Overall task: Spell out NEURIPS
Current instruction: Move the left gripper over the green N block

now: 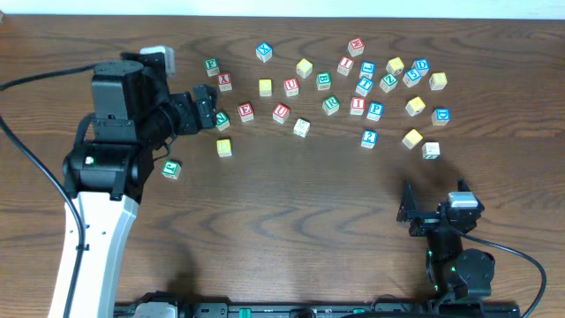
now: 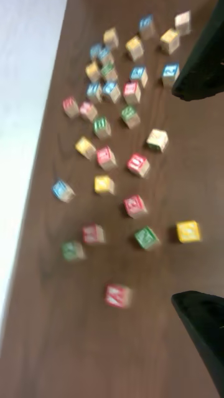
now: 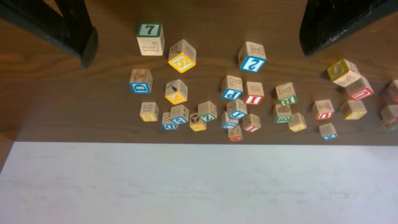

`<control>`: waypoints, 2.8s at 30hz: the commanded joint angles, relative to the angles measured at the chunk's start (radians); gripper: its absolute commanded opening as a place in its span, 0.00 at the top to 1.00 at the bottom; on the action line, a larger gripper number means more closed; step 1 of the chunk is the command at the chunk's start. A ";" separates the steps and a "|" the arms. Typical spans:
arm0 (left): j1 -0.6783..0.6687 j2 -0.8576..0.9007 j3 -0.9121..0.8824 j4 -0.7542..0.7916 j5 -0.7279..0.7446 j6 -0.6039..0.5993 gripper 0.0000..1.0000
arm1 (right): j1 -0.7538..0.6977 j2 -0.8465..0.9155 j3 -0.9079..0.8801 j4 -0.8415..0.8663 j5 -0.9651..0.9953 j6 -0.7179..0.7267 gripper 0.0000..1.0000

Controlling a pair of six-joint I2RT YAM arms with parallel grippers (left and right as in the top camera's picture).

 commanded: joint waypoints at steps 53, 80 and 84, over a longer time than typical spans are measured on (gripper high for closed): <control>-0.105 0.813 0.690 -0.535 -0.346 -0.294 0.04 | -0.008 -0.005 -0.001 -0.005 -0.001 0.013 0.01; -0.106 0.953 0.682 -0.491 -0.267 -0.286 0.04 | -0.008 -0.005 -0.001 -0.005 -0.001 0.013 0.01; -0.106 0.953 0.667 -0.475 -0.252 -0.288 0.04 | -0.008 -0.005 -0.001 -0.005 -0.001 0.013 0.01</control>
